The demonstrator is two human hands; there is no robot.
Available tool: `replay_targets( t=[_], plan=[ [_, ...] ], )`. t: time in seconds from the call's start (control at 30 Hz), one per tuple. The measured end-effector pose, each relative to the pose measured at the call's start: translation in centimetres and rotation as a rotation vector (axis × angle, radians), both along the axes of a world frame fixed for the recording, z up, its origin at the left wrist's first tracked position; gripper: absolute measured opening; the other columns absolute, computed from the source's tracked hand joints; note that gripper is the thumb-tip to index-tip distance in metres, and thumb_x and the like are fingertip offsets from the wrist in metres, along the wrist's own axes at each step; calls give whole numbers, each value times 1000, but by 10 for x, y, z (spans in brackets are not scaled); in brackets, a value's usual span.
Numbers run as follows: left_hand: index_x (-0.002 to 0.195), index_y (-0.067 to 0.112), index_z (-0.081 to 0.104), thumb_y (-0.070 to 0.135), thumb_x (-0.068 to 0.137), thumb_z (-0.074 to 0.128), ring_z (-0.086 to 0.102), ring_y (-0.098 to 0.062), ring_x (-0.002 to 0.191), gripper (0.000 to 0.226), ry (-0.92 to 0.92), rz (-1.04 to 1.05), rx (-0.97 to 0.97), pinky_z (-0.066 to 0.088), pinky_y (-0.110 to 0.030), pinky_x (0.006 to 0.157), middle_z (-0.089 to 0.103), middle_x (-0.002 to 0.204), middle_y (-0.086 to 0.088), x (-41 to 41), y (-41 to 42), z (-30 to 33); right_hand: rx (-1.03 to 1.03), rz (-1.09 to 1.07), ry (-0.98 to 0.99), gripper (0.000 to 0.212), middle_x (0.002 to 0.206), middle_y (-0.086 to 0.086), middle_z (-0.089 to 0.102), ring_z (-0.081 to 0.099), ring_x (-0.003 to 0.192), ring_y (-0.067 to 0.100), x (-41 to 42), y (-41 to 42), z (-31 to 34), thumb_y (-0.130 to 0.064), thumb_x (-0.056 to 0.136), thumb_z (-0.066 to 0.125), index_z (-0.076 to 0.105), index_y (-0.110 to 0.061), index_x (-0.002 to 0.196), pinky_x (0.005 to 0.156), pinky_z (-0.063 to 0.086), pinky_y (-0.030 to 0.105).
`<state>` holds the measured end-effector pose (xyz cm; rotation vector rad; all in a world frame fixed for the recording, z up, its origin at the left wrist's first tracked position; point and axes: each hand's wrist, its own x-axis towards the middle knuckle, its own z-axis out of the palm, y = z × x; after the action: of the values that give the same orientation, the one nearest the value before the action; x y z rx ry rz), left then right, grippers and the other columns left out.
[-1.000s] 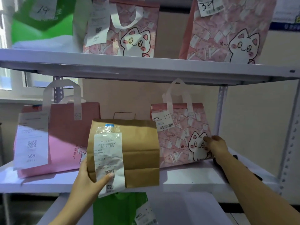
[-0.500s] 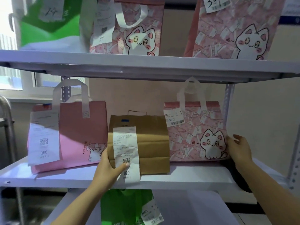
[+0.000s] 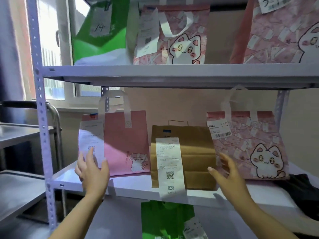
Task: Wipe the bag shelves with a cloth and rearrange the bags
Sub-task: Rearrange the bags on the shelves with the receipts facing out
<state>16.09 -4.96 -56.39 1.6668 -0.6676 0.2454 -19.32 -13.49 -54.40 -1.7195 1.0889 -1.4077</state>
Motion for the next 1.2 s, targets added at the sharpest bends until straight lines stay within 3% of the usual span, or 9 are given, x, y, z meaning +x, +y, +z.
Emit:
replay_targets(
  t=[0.17, 0.3, 0.4, 0.5, 0.63, 0.77, 0.93, 1.07, 1.2],
  plan=[
    [151, 25, 15, 16, 94, 49, 7, -29, 144, 67, 50, -68, 106, 17, -50, 111, 9, 159, -6, 43, 2, -5, 55, -37, -41, 74, 144, 3, 41, 45, 124, 25, 28, 1, -8, -21, 83, 70, 29, -32, 144, 103, 40, 46],
    [152, 24, 11, 16, 96, 44, 8, -31, 144, 65, 62, -153, 142, 16, -47, 113, 7, 160, -7, 58, 0, -7, 95, -149, -57, 77, 144, 10, 43, 46, 123, 33, 42, -1, -10, -17, 83, 70, 25, -25, 146, 100, 40, 50],
    [152, 27, 9, 20, 96, 44, 13, -32, 143, 66, 77, -155, 186, 25, -50, 109, 7, 160, -6, 64, 1, -7, 112, -221, -25, 69, 138, 11, 49, 51, 113, 30, 52, -3, -15, -18, 83, 70, 34, -22, 142, 97, 44, 51],
    [152, 29, 1, 21, 95, 46, 11, -30, 144, 72, 87, -214, 174, 25, -50, 109, 6, 160, -6, 70, 0, -6, 110, -283, 17, 51, 124, 14, 57, 50, 96, 24, 63, -3, -17, -21, 84, 69, 45, -16, 129, 86, 45, 44],
    [152, 27, -2, 23, 95, 49, 11, -31, 144, 77, 70, -225, 166, 24, -50, 110, 5, 160, -6, 74, 1, -9, 126, -349, 25, 49, 126, 16, 55, 53, 111, 35, 77, -3, -15, -21, 87, 65, 44, -11, 130, 85, 44, 41],
    [152, 24, -7, 26, 93, 54, 4, -30, 146, 84, 54, -280, 152, 16, -47, 113, -2, 160, -7, 77, 3, -13, 155, -370, 27, 44, 127, 15, 54, 52, 113, 35, 89, -1, -12, -20, 90, 62, 44, -12, 129, 89, 45, 44],
    [149, 9, -14, 37, 90, 58, -15, -25, 146, 97, -55, -264, 320, 1, -41, 117, -19, 158, -10, 72, 7, -21, 165, -303, 8, 48, 128, 14, 53, 52, 114, 33, 91, 5, -7, -20, 90, 61, 40, -13, 133, 84, 44, 39],
    [150, 8, -7, 41, 89, 56, -16, -22, 146, 93, -167, -232, 346, 0, -43, 118, -14, 159, -9, 41, 12, -16, 139, -215, -24, 55, 126, 10, 54, 54, 110, 26, 73, 13, -10, -20, 87, 65, 39, -17, 136, 90, 47, 40],
    [151, 14, -1, 38, 92, 55, -13, -12, 145, 85, -295, -489, 255, 8, -40, 120, -18, 155, 4, -4, 16, -10, 78, -184, 76, 26, 107, -2, 65, 59, 103, 19, 28, 25, -13, -18, 84, 69, 61, -21, 109, 93, 50, 45]
  ],
)
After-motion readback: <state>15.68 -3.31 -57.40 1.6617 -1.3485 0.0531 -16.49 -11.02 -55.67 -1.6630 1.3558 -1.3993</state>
